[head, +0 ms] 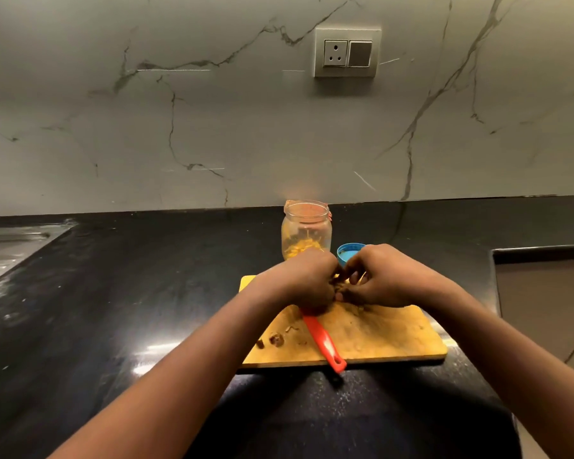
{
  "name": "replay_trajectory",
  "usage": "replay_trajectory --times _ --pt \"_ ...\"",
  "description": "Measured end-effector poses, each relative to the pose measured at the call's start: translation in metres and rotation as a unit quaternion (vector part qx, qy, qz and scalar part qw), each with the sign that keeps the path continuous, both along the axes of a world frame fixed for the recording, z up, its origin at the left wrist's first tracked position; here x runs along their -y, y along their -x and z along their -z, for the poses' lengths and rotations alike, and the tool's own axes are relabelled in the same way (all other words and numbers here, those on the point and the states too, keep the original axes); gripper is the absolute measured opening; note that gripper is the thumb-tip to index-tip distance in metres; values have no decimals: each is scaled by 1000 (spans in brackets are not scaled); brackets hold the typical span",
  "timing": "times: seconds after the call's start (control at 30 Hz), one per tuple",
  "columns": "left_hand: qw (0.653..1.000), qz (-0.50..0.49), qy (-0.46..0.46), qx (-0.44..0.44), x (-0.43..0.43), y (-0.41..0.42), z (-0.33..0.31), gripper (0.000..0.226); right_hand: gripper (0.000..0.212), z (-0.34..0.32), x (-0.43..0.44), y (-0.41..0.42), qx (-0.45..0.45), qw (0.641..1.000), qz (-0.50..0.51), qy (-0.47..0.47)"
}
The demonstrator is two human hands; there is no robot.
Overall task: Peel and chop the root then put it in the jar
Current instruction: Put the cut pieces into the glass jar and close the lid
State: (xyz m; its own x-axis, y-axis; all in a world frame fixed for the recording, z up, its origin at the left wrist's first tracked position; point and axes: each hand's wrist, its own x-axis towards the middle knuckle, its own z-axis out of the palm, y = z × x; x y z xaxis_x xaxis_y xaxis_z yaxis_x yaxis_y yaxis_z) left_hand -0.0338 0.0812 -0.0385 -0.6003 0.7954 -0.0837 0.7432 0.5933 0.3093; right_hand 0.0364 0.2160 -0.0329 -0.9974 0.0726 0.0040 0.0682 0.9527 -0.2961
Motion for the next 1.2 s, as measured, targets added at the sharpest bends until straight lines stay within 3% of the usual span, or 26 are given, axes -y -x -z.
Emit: replay_trajectory --times 0.37,0.83,1.2 --pt "996 -28 -72 -34 7 -4 6 31 21 4 14 0 -53 998 9 -26" --pt "991 -33 -131 -9 14 -6 3 23 13 -4 6 -5 -47 995 35 84" --pt "974 -51 -221 -17 32 10 -29 20 11 -52 -7 0 -69 983 22 168"
